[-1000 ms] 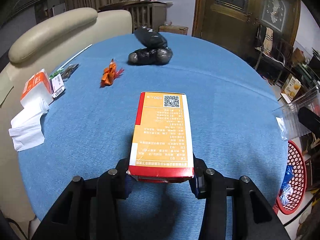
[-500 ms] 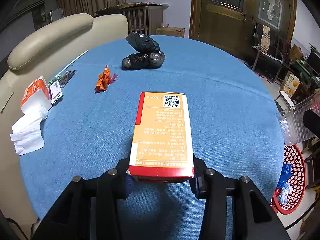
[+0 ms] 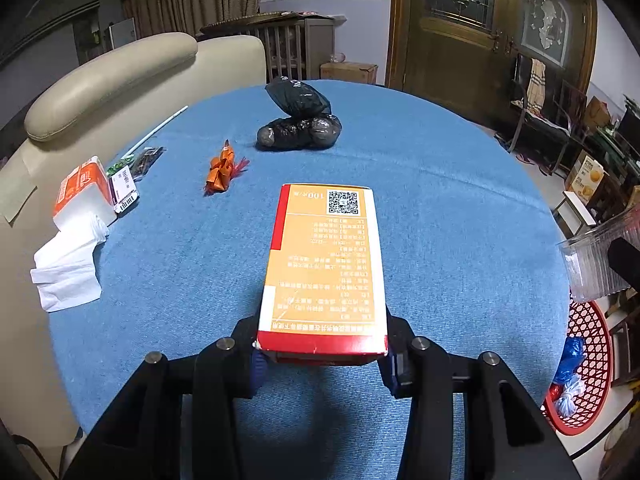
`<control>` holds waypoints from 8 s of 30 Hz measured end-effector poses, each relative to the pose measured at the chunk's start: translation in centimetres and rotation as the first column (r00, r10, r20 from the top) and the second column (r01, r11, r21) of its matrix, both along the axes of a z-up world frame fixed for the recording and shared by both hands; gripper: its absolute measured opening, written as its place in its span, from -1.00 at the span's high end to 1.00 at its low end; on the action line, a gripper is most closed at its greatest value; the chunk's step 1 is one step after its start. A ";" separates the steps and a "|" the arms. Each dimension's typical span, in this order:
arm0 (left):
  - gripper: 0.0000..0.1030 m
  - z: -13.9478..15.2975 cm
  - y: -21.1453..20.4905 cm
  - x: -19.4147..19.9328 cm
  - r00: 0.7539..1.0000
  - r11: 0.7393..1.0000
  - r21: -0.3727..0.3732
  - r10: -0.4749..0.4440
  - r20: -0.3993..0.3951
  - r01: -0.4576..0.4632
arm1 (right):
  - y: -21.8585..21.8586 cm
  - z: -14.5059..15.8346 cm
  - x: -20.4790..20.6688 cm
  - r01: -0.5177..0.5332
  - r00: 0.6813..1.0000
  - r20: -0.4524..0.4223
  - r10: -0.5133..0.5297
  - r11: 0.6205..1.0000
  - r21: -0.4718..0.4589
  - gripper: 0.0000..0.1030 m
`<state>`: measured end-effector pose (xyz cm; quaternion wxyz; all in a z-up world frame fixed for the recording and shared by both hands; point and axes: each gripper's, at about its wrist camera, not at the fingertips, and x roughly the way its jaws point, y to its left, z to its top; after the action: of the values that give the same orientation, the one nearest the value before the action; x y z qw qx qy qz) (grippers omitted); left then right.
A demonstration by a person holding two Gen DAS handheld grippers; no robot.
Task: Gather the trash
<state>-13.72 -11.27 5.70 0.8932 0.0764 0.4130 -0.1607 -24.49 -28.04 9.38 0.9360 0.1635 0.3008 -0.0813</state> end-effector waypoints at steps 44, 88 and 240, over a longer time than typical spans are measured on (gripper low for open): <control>0.10 1.9 -1.3 -1.3 0.999 0.998 -0.047 -0.033 0.026 0.034 | -0.7 -0.5 -1.2 0.016 1.000 -0.012 -0.015 1.000 0.010 0.12; 0.10 3.4 -9.2 -6.8 0.963 0.964 -0.039 -0.261 0.072 0.264 | -8.1 -4.0 -11.7 0.252 0.962 -0.114 -0.247 0.967 0.029 0.12; -0.43 -0.3 5.6 2.0 0.987 0.987 -0.059 0.148 -0.056 -0.152 | 2.6 0.5 1.0 -0.109 0.983 -0.146 0.110 0.994 0.020 -0.90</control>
<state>-11.71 -5.65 5.40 0.8938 0.0126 0.4350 -0.1079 -23.51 -25.43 9.87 0.9135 0.1460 0.3777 -0.0396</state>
